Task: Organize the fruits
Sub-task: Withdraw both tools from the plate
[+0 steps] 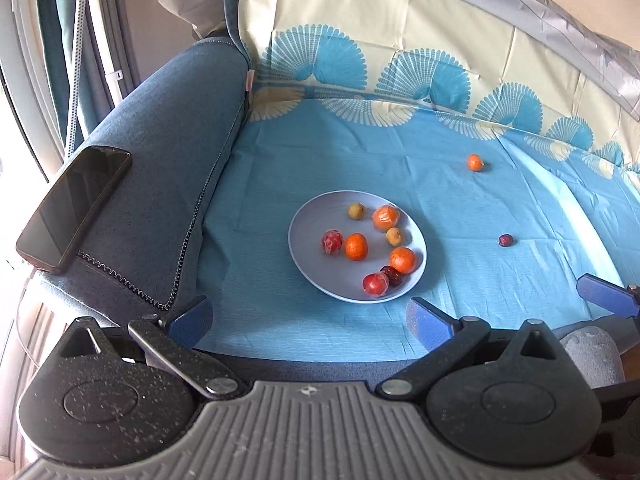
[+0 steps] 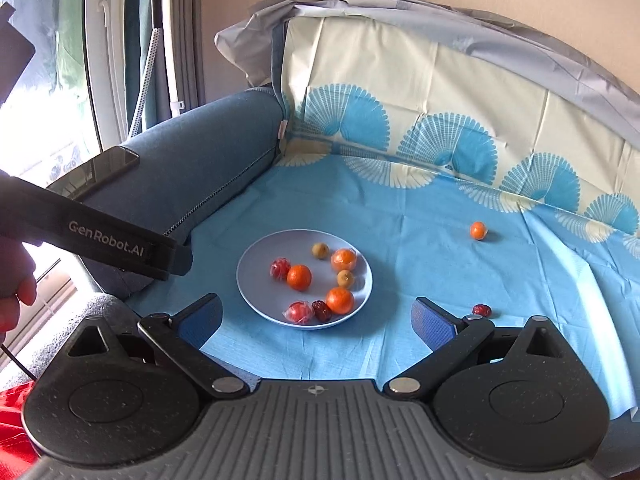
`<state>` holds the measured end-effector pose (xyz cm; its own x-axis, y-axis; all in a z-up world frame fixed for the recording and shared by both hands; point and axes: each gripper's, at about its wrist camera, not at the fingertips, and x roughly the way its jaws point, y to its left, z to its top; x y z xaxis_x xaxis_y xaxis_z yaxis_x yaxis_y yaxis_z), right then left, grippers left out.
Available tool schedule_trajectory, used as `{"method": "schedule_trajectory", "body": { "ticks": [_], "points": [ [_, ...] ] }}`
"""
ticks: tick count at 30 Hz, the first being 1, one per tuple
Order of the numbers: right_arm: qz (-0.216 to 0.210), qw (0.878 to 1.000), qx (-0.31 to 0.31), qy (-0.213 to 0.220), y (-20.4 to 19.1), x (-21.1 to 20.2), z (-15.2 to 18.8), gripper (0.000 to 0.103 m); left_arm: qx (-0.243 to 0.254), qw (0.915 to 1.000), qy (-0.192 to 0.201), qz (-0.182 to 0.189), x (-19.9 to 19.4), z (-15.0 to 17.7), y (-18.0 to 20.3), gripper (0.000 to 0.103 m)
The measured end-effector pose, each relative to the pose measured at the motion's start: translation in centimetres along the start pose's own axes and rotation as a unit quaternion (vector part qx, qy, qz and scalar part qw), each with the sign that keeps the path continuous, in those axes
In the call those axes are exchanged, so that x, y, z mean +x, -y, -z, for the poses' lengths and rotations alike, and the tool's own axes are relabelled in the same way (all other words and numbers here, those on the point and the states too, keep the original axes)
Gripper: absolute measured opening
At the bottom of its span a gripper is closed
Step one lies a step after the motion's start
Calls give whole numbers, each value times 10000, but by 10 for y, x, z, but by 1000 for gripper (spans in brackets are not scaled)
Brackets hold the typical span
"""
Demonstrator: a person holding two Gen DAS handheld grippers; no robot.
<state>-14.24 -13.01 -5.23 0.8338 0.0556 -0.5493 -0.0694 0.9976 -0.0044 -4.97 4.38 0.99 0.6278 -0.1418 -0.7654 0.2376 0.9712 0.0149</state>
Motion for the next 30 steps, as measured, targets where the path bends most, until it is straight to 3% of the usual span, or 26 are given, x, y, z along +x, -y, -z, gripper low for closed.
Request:
{"method": "schedule_trajectory", "body": {
  "ticks": [30],
  "points": [
    [11,9995,229,-204,8,17,7,100,257,9993,-260,24,21,-3,12,103]
  ]
}}
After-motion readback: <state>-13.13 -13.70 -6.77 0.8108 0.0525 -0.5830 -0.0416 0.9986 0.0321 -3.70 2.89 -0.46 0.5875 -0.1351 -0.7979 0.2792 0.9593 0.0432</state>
